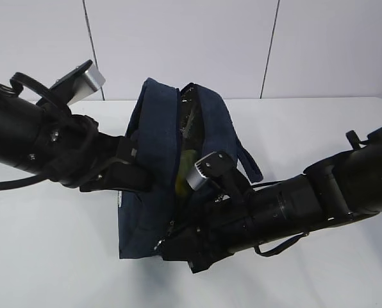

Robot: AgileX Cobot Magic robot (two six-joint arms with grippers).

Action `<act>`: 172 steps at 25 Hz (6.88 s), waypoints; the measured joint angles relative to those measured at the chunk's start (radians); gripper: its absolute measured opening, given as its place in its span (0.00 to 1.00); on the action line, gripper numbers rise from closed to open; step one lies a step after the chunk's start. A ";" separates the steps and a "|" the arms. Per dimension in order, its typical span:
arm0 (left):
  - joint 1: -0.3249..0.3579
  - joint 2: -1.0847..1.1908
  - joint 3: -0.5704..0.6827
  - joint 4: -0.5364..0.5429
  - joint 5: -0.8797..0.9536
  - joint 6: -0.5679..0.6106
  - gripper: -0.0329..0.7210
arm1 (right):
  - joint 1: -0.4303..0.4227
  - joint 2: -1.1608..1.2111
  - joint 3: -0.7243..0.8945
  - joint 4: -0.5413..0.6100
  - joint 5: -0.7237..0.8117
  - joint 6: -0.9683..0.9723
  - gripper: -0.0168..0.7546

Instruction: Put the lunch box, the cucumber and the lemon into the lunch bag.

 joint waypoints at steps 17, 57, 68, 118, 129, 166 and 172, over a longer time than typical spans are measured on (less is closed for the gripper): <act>0.000 0.000 0.000 0.000 0.007 0.000 0.05 | 0.000 0.002 0.000 0.000 0.095 -0.088 0.47; 0.000 0.000 0.000 -0.004 0.024 0.000 0.05 | 0.000 0.002 0.000 0.000 -0.085 0.100 0.37; 0.000 0.000 0.000 -0.004 0.024 0.000 0.05 | 0.000 0.002 -0.050 -0.004 0.011 0.033 0.37; 0.000 0.000 0.000 -0.003 0.024 0.000 0.05 | 0.000 0.087 -0.055 0.001 0.128 -0.184 0.31; 0.000 0.000 0.000 -0.003 0.024 0.001 0.05 | 0.000 0.087 -0.055 0.001 0.111 -0.186 0.30; 0.000 0.000 0.000 -0.003 0.024 0.002 0.05 | 0.000 0.087 -0.075 0.001 0.088 -0.172 0.00; 0.000 0.000 0.000 -0.001 0.024 0.002 0.05 | 0.000 0.087 -0.076 0.001 0.076 -0.127 0.00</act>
